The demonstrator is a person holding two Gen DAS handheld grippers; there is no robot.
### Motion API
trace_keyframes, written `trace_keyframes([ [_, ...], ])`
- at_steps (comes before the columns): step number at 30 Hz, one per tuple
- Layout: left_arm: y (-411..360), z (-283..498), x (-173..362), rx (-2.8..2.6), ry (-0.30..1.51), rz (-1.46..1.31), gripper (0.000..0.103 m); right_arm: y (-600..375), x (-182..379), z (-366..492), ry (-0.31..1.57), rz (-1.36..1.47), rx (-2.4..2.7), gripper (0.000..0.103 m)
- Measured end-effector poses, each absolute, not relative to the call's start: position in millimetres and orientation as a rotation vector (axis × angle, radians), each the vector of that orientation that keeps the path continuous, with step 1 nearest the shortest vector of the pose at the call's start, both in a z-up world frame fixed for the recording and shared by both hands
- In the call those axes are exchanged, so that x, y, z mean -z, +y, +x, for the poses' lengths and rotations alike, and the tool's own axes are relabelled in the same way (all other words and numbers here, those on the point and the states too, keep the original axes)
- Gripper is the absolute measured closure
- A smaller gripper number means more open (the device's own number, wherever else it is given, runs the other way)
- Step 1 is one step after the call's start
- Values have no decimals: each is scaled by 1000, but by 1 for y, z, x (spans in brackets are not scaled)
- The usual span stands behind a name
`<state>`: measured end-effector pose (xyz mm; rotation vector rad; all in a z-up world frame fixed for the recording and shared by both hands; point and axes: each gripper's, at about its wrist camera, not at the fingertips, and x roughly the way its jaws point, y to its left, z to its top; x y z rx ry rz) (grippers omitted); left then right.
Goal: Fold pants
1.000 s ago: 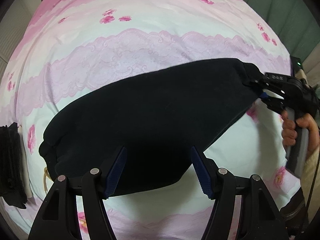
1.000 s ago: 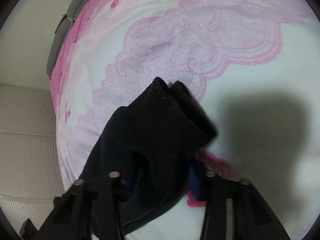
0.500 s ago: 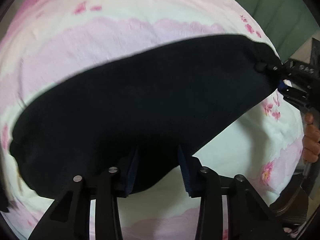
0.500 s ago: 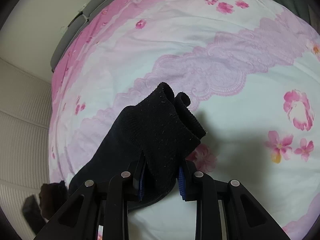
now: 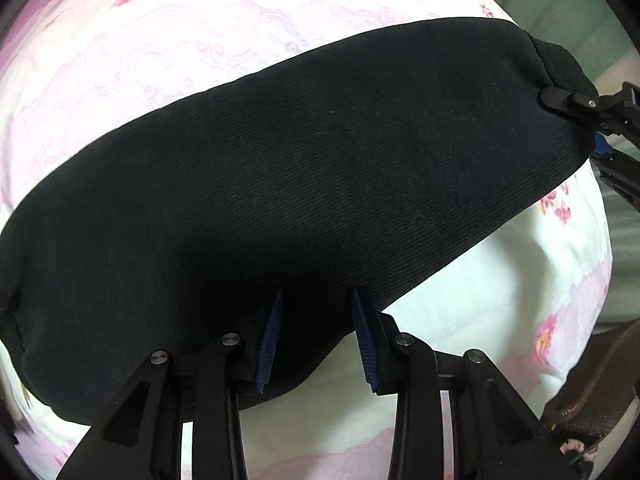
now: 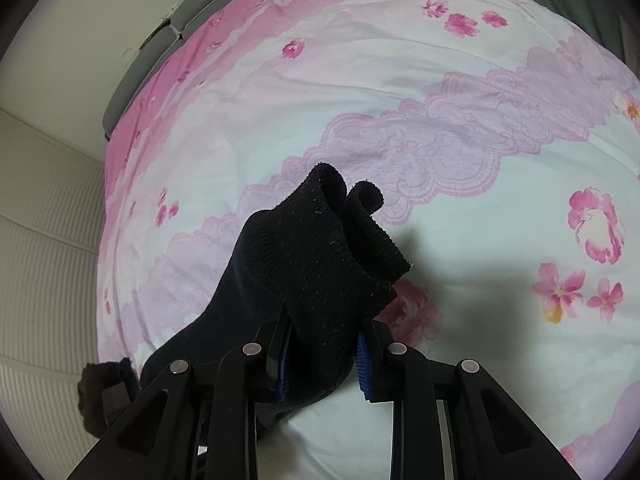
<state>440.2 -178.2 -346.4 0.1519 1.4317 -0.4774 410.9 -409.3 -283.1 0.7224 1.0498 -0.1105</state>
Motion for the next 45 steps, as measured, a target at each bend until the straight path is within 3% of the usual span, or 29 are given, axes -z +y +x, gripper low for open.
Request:
trace_keyframes([
  [5,-170,454,300,515,1327,141,68,-411,277,409,1039,710,116,77],
  [8,-168,475,290,544,1316,114,74,-412,275,406,1040,703,107,77],
  [27,-182,547,341,535,1429,110,92,-399,260,406,1011,645,94,77],
  [31,-179,551,337,520,1452,68,92,-389,248,410,996,612,81,77],
  [35,-169,538,297,503,1348,99,90,-377,231,409,985,558,96,77],
  [39,-134,510,247,454,1253,85,79,-363,212,409,996,499,116,77],
  [45,-62,467,210,384,1212,-41,79,-308,176,415,955,234,83,77],
])
